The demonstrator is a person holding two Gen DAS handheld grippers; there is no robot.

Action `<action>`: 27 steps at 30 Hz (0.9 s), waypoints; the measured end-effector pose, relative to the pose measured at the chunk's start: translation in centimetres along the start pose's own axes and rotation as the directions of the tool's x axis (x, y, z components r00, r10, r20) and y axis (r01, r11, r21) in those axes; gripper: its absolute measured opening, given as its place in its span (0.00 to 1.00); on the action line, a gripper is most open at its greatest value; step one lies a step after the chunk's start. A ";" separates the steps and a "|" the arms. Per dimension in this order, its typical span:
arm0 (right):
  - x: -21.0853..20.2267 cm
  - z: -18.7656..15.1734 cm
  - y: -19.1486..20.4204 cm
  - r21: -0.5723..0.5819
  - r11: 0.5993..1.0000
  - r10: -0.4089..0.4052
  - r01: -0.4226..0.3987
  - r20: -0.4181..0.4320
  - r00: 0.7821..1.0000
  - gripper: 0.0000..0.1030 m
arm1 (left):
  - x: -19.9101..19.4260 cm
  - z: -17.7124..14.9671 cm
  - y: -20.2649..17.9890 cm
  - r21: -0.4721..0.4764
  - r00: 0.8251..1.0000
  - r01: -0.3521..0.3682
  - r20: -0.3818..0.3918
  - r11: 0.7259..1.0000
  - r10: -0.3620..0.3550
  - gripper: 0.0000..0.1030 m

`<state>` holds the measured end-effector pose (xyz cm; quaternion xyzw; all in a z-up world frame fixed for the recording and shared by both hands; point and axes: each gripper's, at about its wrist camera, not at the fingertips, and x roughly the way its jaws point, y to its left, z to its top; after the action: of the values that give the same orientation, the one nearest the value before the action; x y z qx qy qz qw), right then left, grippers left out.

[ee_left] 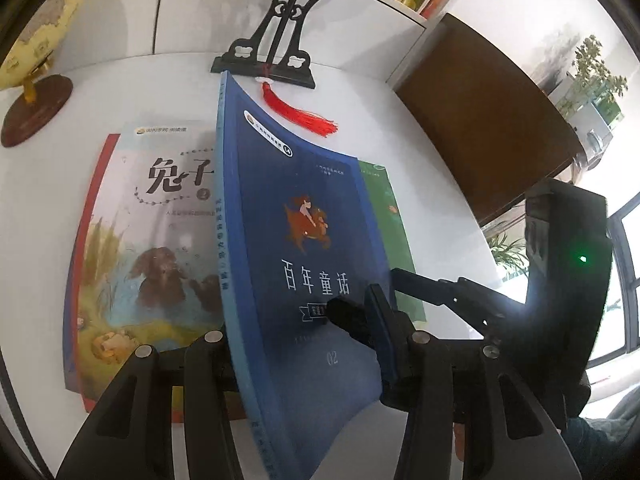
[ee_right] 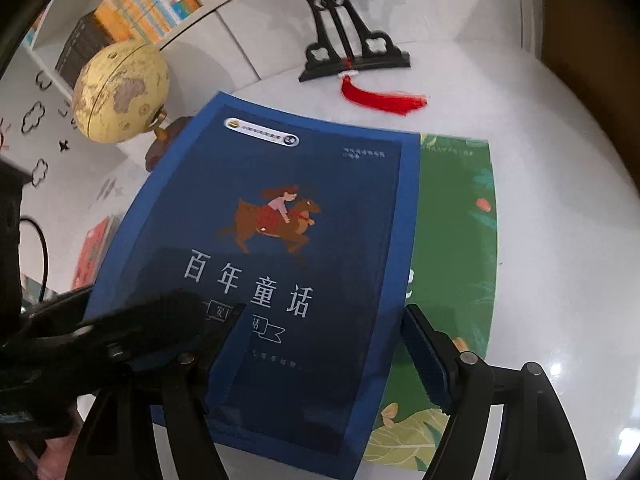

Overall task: Organize books
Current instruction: 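Raise the dark blue book upright with the left tool and turn away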

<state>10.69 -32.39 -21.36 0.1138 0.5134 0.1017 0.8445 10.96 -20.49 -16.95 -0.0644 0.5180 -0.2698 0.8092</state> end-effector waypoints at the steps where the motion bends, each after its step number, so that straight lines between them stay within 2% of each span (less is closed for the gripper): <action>1: -0.2 -0.1 0.1 -0.005 1.000 -0.002 0.002 0.005 1.000 0.73 | -0.1 0.0 0.0 0.011 1.000 -0.010 0.003 1.000 0.010 0.36; 3: -0.5 -0.1 0.1 -0.010 1.000 0.002 -0.002 0.014 1.000 0.73 | -0.2 0.0 0.2 0.023 1.000 -0.012 -0.004 1.000 0.012 0.31; 8: -1.3 -0.2 0.7 -0.031 1.000 0.006 -0.005 0.027 1.000 0.73 | -0.9 -0.7 0.3 0.019 0.999 0.038 0.015 0.999 -0.038 0.29; 13: -2.1 -0.1 1.6 -0.048 0.999 0.021 -0.019 0.036 0.999 0.73 | -2.5 -0.9 -1.0 0.075 0.998 0.005 0.055 0.997 -0.010 0.29; 20: -3.9 -0.2 2.3 0.021 0.990 0.140 -0.142 0.065 0.988 0.73 | -5.4 -0.5 -1.8 0.115 0.992 0.061 0.100 0.992 -0.073 0.29; 27: -5.5 -0.2 4.3 0.028 0.988 0.150 -0.153 0.087 0.985 0.73 | -7.2 -0.6 -0.5 0.089 0.986 0.110 0.113 0.990 -0.119 0.29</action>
<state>7.80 -29.81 -15.54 0.1714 0.4686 0.1520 0.8532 7.99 -17.18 -11.30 -0.0764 0.4531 -0.3327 0.8235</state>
